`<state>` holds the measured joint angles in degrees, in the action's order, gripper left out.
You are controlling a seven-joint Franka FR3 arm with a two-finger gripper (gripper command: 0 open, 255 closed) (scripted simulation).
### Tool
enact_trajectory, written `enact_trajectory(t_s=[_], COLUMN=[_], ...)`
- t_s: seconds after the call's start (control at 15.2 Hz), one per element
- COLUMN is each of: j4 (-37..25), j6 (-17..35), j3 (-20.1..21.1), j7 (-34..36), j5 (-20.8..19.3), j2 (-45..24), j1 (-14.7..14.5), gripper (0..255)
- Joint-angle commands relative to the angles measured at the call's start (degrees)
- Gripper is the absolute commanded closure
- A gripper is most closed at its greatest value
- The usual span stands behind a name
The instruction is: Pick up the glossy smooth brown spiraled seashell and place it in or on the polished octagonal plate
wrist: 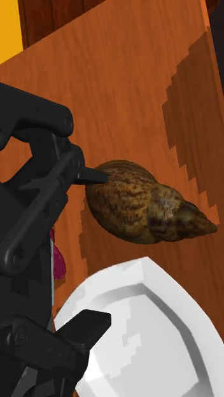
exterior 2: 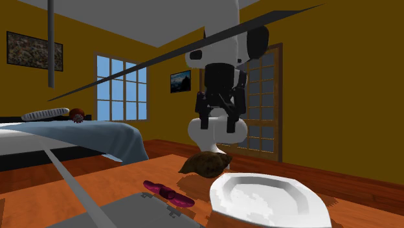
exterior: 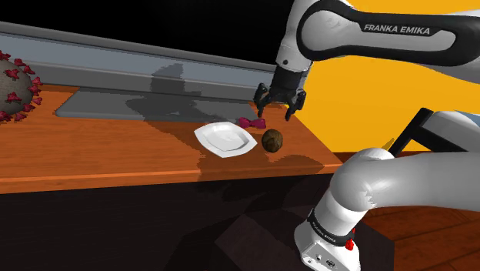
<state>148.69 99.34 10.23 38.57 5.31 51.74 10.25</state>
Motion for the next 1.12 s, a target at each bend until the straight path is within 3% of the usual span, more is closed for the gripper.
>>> enact_trajectory(t_s=[0.0, 0.13, 0.66, 1.06], j4=[2.7, 5.3, 11.0, 11.0], j6=[0.3, 0.7, 6.6, 6.6], j3=[2.7, 5.3, 6.1, 6.1], j7=[6.3, 11.9, 11.8, 11.8], j5=[0.9, 2.1, 2.9, 2.9], j2=[0.2, 0.3, 0.1, 0.1], j1=[1.6, 2.8, 2.5, 2.5], gripper=[0, 0, 0, 0])
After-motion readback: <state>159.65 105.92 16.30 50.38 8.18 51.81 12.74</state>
